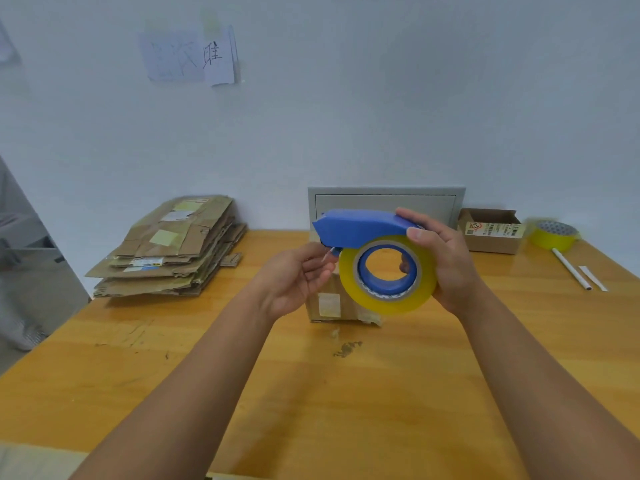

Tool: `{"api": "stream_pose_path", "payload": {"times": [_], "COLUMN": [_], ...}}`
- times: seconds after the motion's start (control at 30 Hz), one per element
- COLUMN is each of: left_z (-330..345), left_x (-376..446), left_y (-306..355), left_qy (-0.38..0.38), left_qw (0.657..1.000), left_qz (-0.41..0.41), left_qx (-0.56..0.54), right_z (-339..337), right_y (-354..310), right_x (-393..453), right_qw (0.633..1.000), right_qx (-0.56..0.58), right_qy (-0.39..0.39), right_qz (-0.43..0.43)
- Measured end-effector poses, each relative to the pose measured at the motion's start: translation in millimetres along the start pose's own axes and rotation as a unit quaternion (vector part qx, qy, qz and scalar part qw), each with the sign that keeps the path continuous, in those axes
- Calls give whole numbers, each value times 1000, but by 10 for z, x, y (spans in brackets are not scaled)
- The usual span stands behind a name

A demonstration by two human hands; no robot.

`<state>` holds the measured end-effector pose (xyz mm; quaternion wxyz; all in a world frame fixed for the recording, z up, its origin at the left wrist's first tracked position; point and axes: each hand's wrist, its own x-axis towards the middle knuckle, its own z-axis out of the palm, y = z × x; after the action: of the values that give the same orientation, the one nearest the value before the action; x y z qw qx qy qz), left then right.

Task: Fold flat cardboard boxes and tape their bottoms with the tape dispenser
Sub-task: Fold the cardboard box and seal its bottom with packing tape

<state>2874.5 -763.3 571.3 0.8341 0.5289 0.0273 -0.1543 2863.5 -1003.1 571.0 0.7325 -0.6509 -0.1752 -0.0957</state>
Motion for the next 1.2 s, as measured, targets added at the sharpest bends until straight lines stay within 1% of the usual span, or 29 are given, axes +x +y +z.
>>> {"api": "stream_pose_path", "payload": {"times": [0.13, 0.33, 0.43, 0.53, 0.67, 0.83, 0.93, 1.03, 1.2], "left_z": [-46, -100, -108, -160, -216, -535, -703, -706, -603], "left_x": [3, 43, 44, 65, 107, 153, 156, 174, 259], "left_y": [17, 145, 228, 356, 435, 391, 235, 33, -78], "left_qy": [1, 25, 30, 46, 54, 100, 126, 147, 200], "left_qw": [1000, 997, 993, 985, 974, 965, 958, 949, 931], "left_qz": [-13, -32, -13, 13, 30, 41, 41, 60, 105], "left_qx": [15, 68, 113, 164, 218, 237, 255, 272, 286], "right_z": [-34, -56, -28, -32, -93, -282, -417, -453, -478], "right_y": [5, -21, -71, -128, -194, -203, -176, -122, -115], "right_x": [1, 37, 64, 98, 156, 172, 179, 176, 221], "right_qw": [1000, 998, 996, 988, 976, 970, 964, 957, 963], "right_qx": [-5, -45, -74, -127, -183, -209, -231, -253, -243], "right_qy": [-9, -39, -53, -76, -108, -123, -131, -137, -117], "right_qz": [-2, -10, -24, -39, -40, -19, 4, 15, 6]}}
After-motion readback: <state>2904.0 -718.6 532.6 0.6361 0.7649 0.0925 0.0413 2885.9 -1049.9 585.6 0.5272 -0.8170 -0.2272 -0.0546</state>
